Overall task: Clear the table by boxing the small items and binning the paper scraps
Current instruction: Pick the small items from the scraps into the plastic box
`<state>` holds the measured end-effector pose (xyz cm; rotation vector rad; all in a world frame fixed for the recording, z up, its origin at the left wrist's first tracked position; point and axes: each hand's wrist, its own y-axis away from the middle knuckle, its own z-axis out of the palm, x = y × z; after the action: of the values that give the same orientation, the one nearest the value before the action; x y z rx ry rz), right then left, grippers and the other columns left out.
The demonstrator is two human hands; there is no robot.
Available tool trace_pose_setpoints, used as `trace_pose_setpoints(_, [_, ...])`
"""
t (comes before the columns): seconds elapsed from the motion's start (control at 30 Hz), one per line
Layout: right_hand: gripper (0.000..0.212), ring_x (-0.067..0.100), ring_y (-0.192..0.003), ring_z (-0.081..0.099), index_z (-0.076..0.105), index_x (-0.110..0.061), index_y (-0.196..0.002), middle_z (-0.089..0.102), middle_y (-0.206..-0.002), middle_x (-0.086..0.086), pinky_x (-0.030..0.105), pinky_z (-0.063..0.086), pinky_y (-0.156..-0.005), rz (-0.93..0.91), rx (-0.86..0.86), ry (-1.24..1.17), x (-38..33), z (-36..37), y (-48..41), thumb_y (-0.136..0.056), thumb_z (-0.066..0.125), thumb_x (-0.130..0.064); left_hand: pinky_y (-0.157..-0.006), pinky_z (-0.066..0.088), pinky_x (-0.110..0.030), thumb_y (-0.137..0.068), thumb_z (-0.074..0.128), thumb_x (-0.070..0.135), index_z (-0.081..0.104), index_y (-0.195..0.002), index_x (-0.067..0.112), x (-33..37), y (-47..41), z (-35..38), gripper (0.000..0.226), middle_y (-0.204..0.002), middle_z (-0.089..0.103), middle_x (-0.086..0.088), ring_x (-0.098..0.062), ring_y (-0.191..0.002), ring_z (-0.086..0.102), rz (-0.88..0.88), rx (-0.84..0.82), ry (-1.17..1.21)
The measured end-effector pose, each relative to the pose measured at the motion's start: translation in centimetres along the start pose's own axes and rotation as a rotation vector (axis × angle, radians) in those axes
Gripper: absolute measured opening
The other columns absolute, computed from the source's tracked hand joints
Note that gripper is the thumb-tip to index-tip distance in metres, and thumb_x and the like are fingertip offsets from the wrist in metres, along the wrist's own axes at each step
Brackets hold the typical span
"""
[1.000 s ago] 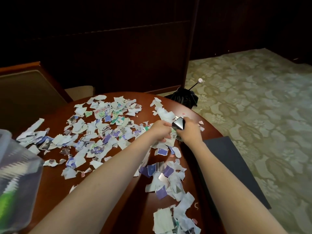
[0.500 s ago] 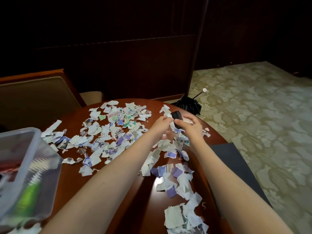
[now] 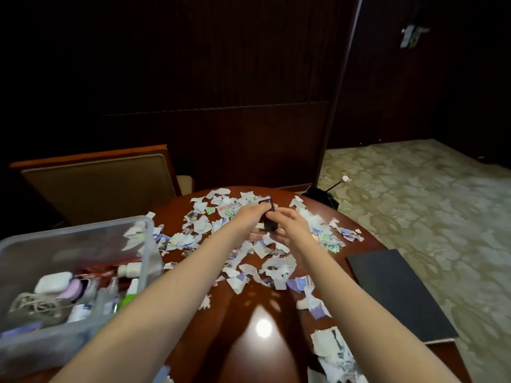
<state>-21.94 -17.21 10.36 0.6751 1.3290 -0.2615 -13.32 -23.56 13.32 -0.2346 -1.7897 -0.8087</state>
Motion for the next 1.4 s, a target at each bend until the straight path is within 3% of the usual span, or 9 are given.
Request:
trace_pose_setpoints(0.27, [0.019,0.026,-0.083,0.064,0.054,-0.017,-0.101,0.062,-0.113,0.016,0.027,0.054,-0.067,0.057,-0.159,0.125,-0.9,9.6,4.8,-0.087,0.065,-0.020,-0.070,0.051,-0.027,-0.098,0.043,0.037,0.054,-0.099,0.019,-1.8,6.3,-10.0,0.021,-0.092,0.061,-0.001,-0.016,-0.073,0.060,0.023,0.070,-0.063])
trace_pose_setpoints(0.5, [0.029,0.022,-0.081,0.060,0.049,-0.013,-0.114,0.057,-0.111,0.012,0.025,0.053,-0.065,0.103,-0.321,0.270,-0.9,17.3,7.8,-0.089,0.060,-0.021,-0.063,0.049,-0.025,-0.096,0.048,0.036,0.057,-0.098,0.018,-4.1,10.1,-18.2,0.019,-0.101,0.062,-0.006,-0.017,-0.074,0.061,-0.001,0.107,-0.058])
trace_pose_setpoints(0.73, [0.016,0.013,-0.058,0.043,0.060,-0.007,-0.084,0.048,-0.065,0.003,0.020,0.030,-0.050,-0.143,-0.376,0.856,0.6,22.5,9.9,-0.090,0.053,-0.020,-0.048,0.046,-0.021,-0.095,0.051,0.027,0.054,-0.096,0.011,-8.6,11.4,-22.2,0.016,-0.095,0.058,-0.011,-0.015,-0.064,0.054,-0.120,0.161,-0.023])
trace_pose_setpoints(0.9, [0.035,0.014,-0.050,0.031,0.036,-0.006,-0.054,0.034,-0.055,0.006,0.022,0.024,-0.044,-0.221,-0.236,1.142,1.3,24.0,10.1,-0.087,0.045,-0.002,-0.043,0.050,-0.021,-0.096,0.052,0.024,0.053,-0.096,0.006,-11.0,10.6,-22.4,0.018,-0.092,0.059,-0.010,-0.017,-0.074,0.058,-0.220,0.096,-0.018])
trace_pose_setpoints(1.07, [0.037,0.012,-0.054,0.030,0.031,-0.011,-0.059,0.032,-0.062,0.004,0.017,0.027,-0.049,0.040,-0.293,0.901,2.5,26.3,9.0,-0.093,0.041,-0.006,-0.081,0.047,-0.040,-0.099,0.042,0.011,0.052,-0.097,0.002,-13.1,8.4,-22.2,0.014,-0.106,0.054,-0.017,-0.026,-0.096,0.053,-0.279,0.045,0.010])
trace_pose_setpoints(1.13, [0.023,0.015,-0.068,0.044,0.043,-0.008,-0.074,0.041,-0.073,0.005,0.022,0.041,-0.068,0.240,-0.303,0.667,3.0,27.2,8.0,-0.096,0.039,-0.012,-0.089,0.046,-0.041,-0.101,0.040,0.017,0.051,-0.096,0.002,-13.2,8.1,-22.0,0.019,-0.105,0.054,-0.017,-0.026,-0.097,0.054,-0.295,0.033,0.023])
trace_pose_setpoints(1.23, [0.040,0.027,-0.111,0.052,0.047,-0.006,-0.121,0.054,-0.113,0.013,0.036,0.041,-0.103,0.400,-0.277,0.479,4.1,28.1,6.7,-0.099,0.033,-0.037,-0.071,0.052,-0.035,-0.103,0.035,0.021,0.050,-0.083,0.005,-13.2,7.7,-22.1,0.029,-0.087,0.059,-0.013,-0.024,-0.077,0.058,-0.351,0.050,0.059])
trace_pose_setpoints(1.3, [0.055,0.029,-0.124,0.047,0.040,-0.008,-0.136,0.048,-0.134,0.014,0.041,0.038,-0.108,0.459,-0.247,0.391,4.7,28.4,6.0,-0.097,0.033,-0.046,-0.060,0.049,-0.029,-0.103,0.032,0.017,0.047,-0.078,0.006,-13.4,7.3,-22.3,0.032,-0.077,0.055,-0.010,-0.019,-0.067,0.055,-0.374,0.048,0.099])
trace_pose_setpoints(1.4, [0.063,0.029,-0.130,0.042,0.035,-0.006,-0.141,0.042,-0.142,0.015,0.041,0.035,-0.110,0.508,-0.212,0.295,5.6,28.5,5.5,-0.097,0.029,-0.050,-0.079,0.046,-0.031,-0.102,0.031,0.007,0.051,-0.081,0.002,-13.6,6.6,-22.4,0.029,-0.074,0.054,-0.010,-0.018,-0.065,0.053,-0.391,0.027,0.144])
